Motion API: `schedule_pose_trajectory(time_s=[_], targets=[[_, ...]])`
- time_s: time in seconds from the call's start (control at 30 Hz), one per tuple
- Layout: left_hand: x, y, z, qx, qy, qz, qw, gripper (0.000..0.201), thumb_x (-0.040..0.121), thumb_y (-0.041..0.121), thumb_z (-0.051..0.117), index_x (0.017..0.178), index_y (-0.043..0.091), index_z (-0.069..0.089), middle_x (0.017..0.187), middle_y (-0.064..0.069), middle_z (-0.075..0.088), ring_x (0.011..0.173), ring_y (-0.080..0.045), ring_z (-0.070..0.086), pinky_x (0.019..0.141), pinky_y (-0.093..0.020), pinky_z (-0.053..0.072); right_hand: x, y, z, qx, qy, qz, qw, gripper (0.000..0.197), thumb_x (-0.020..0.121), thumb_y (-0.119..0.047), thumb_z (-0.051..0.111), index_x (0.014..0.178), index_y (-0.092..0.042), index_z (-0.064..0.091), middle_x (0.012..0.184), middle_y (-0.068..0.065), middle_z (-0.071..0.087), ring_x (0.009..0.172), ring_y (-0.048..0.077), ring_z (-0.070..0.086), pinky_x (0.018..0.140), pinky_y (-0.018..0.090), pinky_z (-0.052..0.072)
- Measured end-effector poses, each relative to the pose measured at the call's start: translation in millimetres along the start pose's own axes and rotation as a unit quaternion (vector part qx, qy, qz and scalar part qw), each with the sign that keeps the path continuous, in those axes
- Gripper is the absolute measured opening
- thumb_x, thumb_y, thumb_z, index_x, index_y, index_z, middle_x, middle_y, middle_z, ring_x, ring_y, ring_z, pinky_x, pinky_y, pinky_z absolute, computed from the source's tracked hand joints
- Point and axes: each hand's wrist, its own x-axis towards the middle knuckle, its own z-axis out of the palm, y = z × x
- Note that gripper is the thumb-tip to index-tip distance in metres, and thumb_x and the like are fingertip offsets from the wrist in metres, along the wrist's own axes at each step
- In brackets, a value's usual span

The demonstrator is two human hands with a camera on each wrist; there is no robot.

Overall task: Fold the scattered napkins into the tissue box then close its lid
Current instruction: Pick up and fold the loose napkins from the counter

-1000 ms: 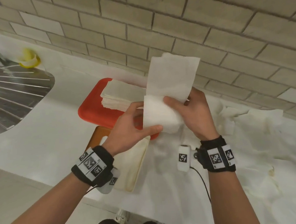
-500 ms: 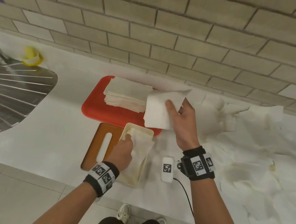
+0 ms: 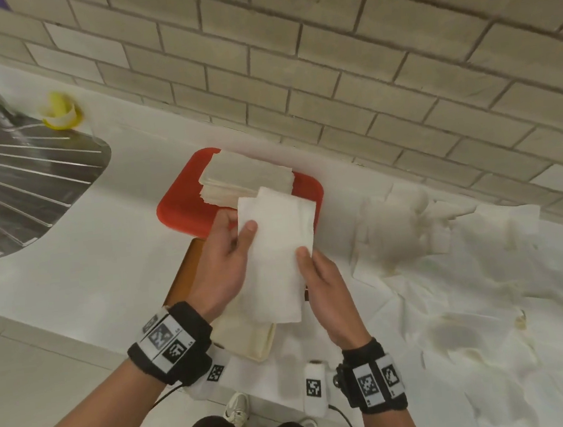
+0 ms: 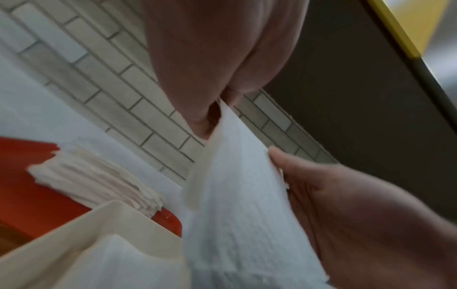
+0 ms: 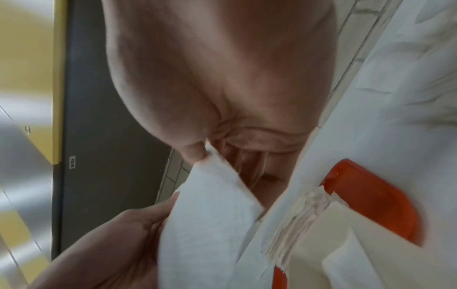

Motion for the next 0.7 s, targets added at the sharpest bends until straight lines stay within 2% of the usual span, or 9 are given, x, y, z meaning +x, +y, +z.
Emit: schedule_pose_trajectory(time_s=[0.13,0.23,0.3,0.37,0.47,0.57,0.6,0.63,0.7], targets=[[-5,-5,1,-0.014,-0.002,0.056,0.998,0.017,0.112,0.037,0.055,0.112,0.022,0.048,0.103,-0.007,0.070,0.091,-0.017,0.070,0.075,-0.039,0.054,6,-2,12,0.069,0.074,0.004,0.995,0.041,0.116,-0.048,0.041,0.131,-0.024,0.070,0.133,-0.002,0.075,0.129,0.020,0.068,0.117,0.058,0.048],[-9,-2,1,-0.052,-0.003,0.067,0.996,0.019,0.111,0.038,0.055,0.115,0.022,0.047,0.117,-0.011,0.070,0.100,-0.020,0.073,0.076,-0.033,0.056,6,-6,11,0.069,0.073,0.006,0.995,0.036,0.117,-0.041,0.042,0.123,-0.021,0.072,0.126,0.001,0.077,0.123,0.026,0.071,0.113,0.062,0.050],[-9,1,0,-0.074,-0.003,0.066,0.995,0.016,0.109,0.040,0.056,0.114,0.027,0.050,0.125,-0.011,0.070,0.106,-0.022,0.073,0.078,-0.033,0.058,5,-6,10,0.048,0.053,0.000,0.997,0.037,0.117,-0.040,0.042,0.122,-0.019,0.071,0.124,0.003,0.077,0.121,0.030,0.071,0.110,0.064,0.051],[-7,3,0,-0.082,-0.005,0.058,0.995,0.014,0.109,0.039,0.059,0.112,0.027,0.053,0.124,-0.012,0.071,0.107,-0.029,0.074,0.080,-0.041,0.059,3,-6,11,0.026,0.037,-0.001,0.999,0.037,0.116,-0.041,0.042,0.122,-0.016,0.069,0.124,0.007,0.075,0.121,0.034,0.068,0.109,0.064,0.051],[-2,-3,3,-0.066,0.004,0.043,0.997,0.016,0.109,0.035,0.062,0.108,0.021,0.054,0.116,-0.015,0.073,0.105,-0.035,0.072,0.086,-0.059,0.057,1,-7,15,0.027,0.046,-0.006,0.999,0.032,0.119,-0.034,0.039,0.120,-0.025,0.070,0.124,0.000,0.075,0.120,0.022,0.069,0.110,0.052,0.054],[2,-9,6,-0.058,0.021,0.021,0.998,0.018,0.107,0.033,0.066,0.110,0.019,0.054,0.113,-0.014,0.075,0.103,-0.033,0.074,0.087,-0.062,0.059,-4,-8,22,0.027,0.089,-0.044,0.995,0.023,0.117,-0.037,0.044,0.136,-0.030,0.055,0.122,-0.014,0.071,0.111,0.007,0.069,0.104,0.053,0.058],[3,-11,6,-0.056,0.027,0.017,0.998,0.019,0.107,0.031,0.066,0.112,0.018,0.054,0.115,-0.013,0.075,0.105,-0.033,0.074,0.086,-0.060,0.060,-7,-6,26,0.032,0.099,-0.056,0.993,0.029,0.116,-0.030,0.051,0.144,-0.033,0.044,0.124,-0.015,0.072,0.110,0.007,0.071,0.099,0.047,0.061],[5,-12,6,-0.056,0.032,0.011,0.998,0.020,0.107,0.030,0.066,0.114,0.017,0.053,0.117,-0.013,0.075,0.107,-0.034,0.074,0.086,-0.057,0.061,-11,-4,28,0.031,0.105,-0.065,0.992,0.044,0.113,-0.021,0.058,0.147,-0.036,0.034,0.126,-0.010,0.074,0.109,0.011,0.074,0.094,0.041,0.063],[9,-12,5,-0.058,0.035,-0.010,0.998,0.021,0.107,0.032,0.065,0.116,0.020,0.051,0.119,-0.013,0.073,0.110,-0.035,0.073,0.088,-0.052,0.062,-19,4,31,-0.033,0.094,-0.093,0.991,0.057,0.106,-0.007,0.063,0.143,-0.037,0.032,0.125,-0.004,0.074,0.101,0.013,0.076,0.085,0.033,0.064]])
